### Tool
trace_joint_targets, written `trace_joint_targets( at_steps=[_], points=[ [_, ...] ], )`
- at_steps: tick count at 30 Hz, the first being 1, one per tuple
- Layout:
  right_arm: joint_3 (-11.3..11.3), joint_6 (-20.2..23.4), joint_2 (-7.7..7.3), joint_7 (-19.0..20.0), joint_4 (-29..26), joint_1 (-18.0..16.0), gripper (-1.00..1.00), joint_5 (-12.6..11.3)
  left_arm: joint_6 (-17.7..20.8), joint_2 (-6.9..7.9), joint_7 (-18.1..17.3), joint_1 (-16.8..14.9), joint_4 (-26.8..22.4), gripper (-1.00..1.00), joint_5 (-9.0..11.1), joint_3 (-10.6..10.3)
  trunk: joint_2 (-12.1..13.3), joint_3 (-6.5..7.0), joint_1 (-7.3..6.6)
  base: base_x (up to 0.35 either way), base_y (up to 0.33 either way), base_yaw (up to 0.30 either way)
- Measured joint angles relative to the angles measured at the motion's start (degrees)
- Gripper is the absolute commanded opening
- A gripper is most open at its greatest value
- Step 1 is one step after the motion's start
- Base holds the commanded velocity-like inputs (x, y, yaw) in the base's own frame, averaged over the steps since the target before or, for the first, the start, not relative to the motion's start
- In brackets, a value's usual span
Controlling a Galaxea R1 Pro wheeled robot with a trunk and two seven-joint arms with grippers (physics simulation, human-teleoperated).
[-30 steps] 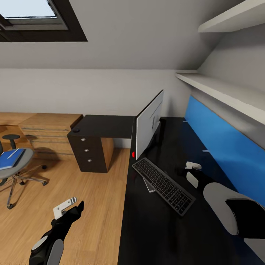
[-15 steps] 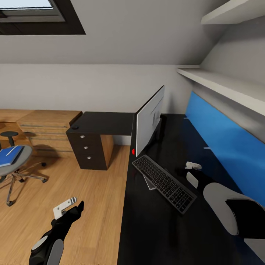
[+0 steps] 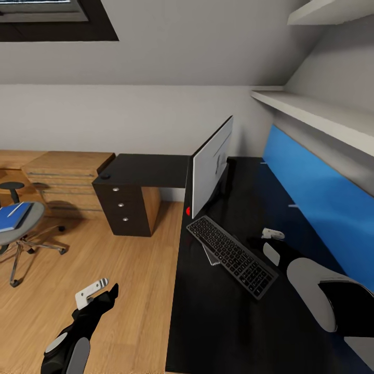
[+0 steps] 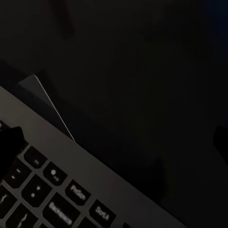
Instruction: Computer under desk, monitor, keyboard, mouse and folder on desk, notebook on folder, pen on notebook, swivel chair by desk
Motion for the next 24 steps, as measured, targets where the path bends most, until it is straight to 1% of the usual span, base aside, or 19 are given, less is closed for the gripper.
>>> trace_joint_targets(
  at_steps=[5,17,18,22,23,24],
  points=[
    [0.0,-1.0,0.00,0.0,0.0,0.0,1.00,0.1,0.0,0.00,0.0,0.0,0.0,1.00,0.0,-0.1,0.0,-0.45,0.00,0.000,0.000,0.000],
    [0.2,-8.8,0.24,0.0,-0.1,1.4,1.00,0.6,0.0,-0.02,0.0,0.0,0.0,1.00,0.0,-0.1,0.0,-1.51,0.00,0.000,0.000,0.000],
    [0.3,-11.7,0.31,-0.1,-0.2,2.0,1.00,0.7,0.0,-0.02,0.0,0.0,0.0,1.00,0.0,-0.1,0.0,-1.60,0.00,0.000,0.000,0.000],
    [0.4,-13.7,0.33,-0.1,-0.2,2.3,1.00,1.1,0.0,-0.01,0.0,0.0,0.0,1.00,0.0,-0.1,0.0,-1.96,0.00,0.000,0.000,0.000],
    [0.4,-15.5,0.39,-0.2,-0.2,2.4,1.00,2.0,0.0,-0.02,0.0,0.0,0.0,1.00,0.0,-0.1,0.0,-2.05,0.00,0.000,0.000,0.000],
    [0.4,-15.9,0.40,-0.2,-0.1,2.4,1.00,2.2,0.0,-0.01,0.0,0.0,0.0,1.00,0.0,-0.1,0.0,-2.14,0.00,0.000,0.000,0.000]
  ],
)
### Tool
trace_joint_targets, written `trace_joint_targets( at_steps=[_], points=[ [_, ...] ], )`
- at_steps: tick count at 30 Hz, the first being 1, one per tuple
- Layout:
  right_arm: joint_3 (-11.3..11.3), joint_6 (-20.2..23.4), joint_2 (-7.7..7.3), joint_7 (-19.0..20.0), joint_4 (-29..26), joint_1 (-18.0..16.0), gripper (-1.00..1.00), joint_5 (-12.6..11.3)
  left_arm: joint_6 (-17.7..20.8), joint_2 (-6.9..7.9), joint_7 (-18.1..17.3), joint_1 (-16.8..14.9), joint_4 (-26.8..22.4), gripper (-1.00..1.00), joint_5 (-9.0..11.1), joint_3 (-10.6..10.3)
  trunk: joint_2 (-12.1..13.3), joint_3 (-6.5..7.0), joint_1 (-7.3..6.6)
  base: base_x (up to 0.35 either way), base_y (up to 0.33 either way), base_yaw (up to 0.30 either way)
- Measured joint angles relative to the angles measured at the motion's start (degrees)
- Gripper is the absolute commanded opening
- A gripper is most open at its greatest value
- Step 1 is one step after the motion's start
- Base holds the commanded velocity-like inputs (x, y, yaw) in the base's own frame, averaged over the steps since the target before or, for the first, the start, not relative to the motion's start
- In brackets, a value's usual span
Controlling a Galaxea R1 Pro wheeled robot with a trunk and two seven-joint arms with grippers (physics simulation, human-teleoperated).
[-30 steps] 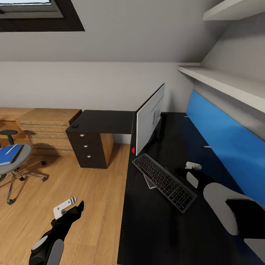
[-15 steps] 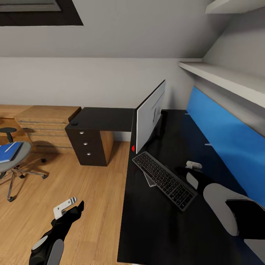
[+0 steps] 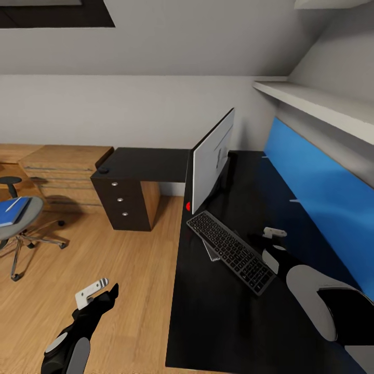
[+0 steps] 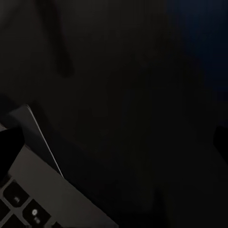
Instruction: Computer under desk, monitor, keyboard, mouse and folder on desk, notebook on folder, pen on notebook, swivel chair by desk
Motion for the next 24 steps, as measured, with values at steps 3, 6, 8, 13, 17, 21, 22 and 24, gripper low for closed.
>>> trace_joint_targets(
  at_steps=[3,6,8,13,17,21,22,24],
  points=[
    [0.0,-1.1,0.02,0.0,0.0,0.1,1.00,0.5,0.0,0.01,0.0,0.0,0.0,1.00,0.0,0.0,0.0,-0.27,0.00,0.000,0.000,0.000],
    [0.0,-1.4,0.03,0.0,0.0,0.2,1.00,0.7,0.0,0.01,0.0,0.0,0.0,1.00,0.0,0.0,0.0,-0.53,0.00,0.000,0.000,0.000],
    [0.0,-1.6,0.03,0.0,0.0,0.4,1.00,0.8,0.0,0.01,0.0,0.0,0.0,1.00,0.0,0.0,0.0,-0.71,0.00,0.000,0.000,0.000],
    [0.0,-1.7,0.03,0.0,0.0,0.7,1.00,0.9,0.0,0.01,0.0,0.0,0.0,1.00,0.0,0.0,0.0,-1.16,0.00,0.000,0.000,0.000],
    [0.0,-1.7,0.03,0.0,0.0,0.7,1.00,0.9,0.0,0.01,0.0,0.0,0.0,1.00,0.0,0.0,0.0,-1.51,0.00,0.000,0.000,0.000],
    [0.0,-1.8,0.03,0.0,0.0,0.8,1.00,0.9,0.0,-0.01,0.0,0.0,0.0,1.00,0.0,0.0,0.0,-1.87,0.00,0.000,0.000,0.000],
    [0.0,-1.8,0.03,0.0,0.0,0.8,1.00,0.9,0.0,-0.01,0.0,0.0,0.0,1.00,0.0,0.0,0.0,-1.96,0.00,0.000,0.000,0.000],
    [0.0,-1.8,0.03,0.0,0.0,0.8,1.00,0.9,0.0,-0.01,0.0,0.0,0.0,1.00,0.0,0.0,0.0,-2.13,0.00,0.000,0.000,0.000]
  ],
)
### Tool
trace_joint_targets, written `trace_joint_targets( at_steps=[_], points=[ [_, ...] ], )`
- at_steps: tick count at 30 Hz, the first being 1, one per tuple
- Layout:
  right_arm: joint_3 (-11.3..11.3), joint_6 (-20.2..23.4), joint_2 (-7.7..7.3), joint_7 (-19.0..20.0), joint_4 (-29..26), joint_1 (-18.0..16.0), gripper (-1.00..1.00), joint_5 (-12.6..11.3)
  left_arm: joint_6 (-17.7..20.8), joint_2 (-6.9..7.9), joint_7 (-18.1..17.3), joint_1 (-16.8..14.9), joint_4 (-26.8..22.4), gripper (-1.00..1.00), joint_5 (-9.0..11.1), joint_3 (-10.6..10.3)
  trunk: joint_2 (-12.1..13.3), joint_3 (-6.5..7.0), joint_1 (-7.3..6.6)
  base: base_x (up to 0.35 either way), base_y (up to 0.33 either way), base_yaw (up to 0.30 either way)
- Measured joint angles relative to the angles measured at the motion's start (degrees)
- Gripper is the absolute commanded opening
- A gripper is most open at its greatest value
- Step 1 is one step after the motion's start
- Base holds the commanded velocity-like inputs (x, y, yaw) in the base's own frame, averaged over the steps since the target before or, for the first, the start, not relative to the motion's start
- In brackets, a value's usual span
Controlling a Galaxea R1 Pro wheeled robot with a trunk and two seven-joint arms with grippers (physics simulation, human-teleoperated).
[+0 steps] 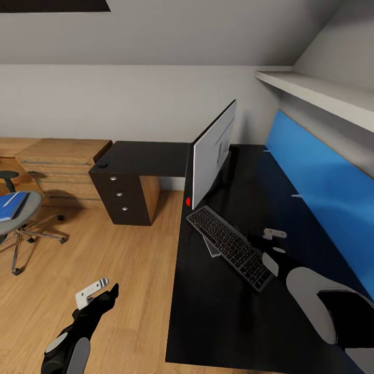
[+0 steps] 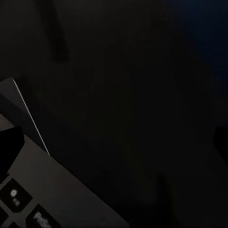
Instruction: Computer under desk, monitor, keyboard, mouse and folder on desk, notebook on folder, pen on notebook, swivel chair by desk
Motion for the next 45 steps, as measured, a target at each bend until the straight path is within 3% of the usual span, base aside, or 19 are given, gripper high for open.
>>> trace_joint_targets(
  at_steps=[32,41,45],
  points=[
    [-0.6,-0.8,1.21,0.0,-0.2,0.0,1.00,0.5,0.0,0.11,-0.2,0.0,0.5,1.00,-0.2,-0.1,0.0,-2.81,-0.03,0.013,0.011,0.000],
    [-0.4,-1.4,1.23,0.1,-1.2,0.7,1.00,0.3,0.0,0.12,-0.3,0.0,0.5,1.00,-0.3,-0.1,0.0,-2.96,-0.01,0.033,0.027,0.000],
    [-0.4,-1.4,1.23,0.2,-1.5,0.9,1.00,1.5,0.0,0.12,-0.3,0.0,0.5,1.00,-0.3,-0.1,0.0,-2.97,-0.01,0.001,0.001,0.000]
  ],
)
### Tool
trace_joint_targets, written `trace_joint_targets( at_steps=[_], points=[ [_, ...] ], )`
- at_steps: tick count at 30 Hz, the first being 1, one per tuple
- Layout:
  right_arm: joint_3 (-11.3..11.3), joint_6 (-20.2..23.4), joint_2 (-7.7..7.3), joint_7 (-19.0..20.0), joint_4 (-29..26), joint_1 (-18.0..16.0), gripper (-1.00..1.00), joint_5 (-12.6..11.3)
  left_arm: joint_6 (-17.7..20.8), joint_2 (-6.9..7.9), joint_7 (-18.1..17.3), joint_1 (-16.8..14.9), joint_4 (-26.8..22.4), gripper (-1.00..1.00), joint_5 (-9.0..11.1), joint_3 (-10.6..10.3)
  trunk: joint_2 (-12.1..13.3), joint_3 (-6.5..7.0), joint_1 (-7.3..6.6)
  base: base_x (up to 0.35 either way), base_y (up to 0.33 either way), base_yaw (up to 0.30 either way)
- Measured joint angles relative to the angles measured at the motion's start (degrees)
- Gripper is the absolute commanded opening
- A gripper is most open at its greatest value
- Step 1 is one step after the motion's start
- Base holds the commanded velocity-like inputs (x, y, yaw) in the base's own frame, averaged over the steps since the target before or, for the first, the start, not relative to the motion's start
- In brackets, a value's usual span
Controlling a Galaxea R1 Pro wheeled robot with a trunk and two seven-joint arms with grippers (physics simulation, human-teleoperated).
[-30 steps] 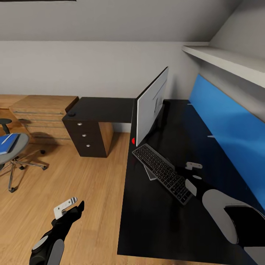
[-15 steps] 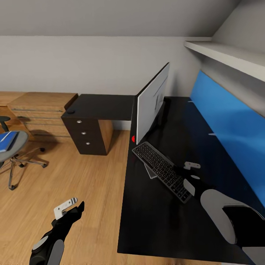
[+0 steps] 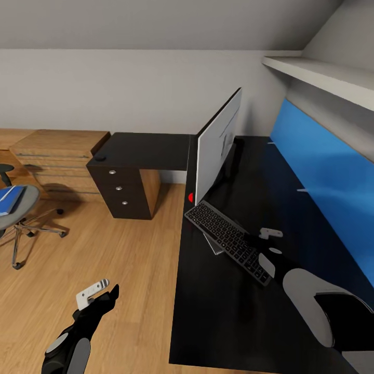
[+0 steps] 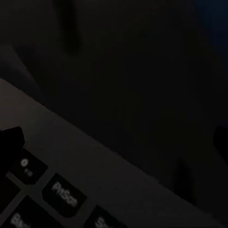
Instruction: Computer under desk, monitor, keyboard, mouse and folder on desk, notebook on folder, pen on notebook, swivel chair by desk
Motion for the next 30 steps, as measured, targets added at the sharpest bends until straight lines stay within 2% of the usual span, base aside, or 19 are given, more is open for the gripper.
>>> trace_joint_targets(
  at_steps=[5,18,24,30],
  points=[
    [0.0,0.0,0.00,0.0,-0.1,0.1,1.00,0.9,0.0,0.00,0.0,0.0,0.0,1.00,0.0,0.0,0.0,0.00,0.00,0.000,0.000,0.000],
    [0.1,0.1,0.01,0.1,-0.2,0.1,1.00,1.0,-0.1,0.00,0.0,0.0,0.0,1.00,0.0,0.0,0.0,0.00,0.00,-0.007,0.000,0.000],
    [0.1,0.1,0.01,0.1,-0.5,0.2,1.00,1.0,0.0,0.00,0.0,0.0,0.0,1.00,0.0,0.0,0.0,0.00,0.03,-0.246,0.000,0.000],
    [0.2,0.1,0.01,0.1,-0.8,0.4,1.00,1.1,-0.1,0.00,0.0,0.0,0.0,1.00,0.0,0.0,0.0,0.00,0.00,-0.048,0.000,0.000]
  ],
)
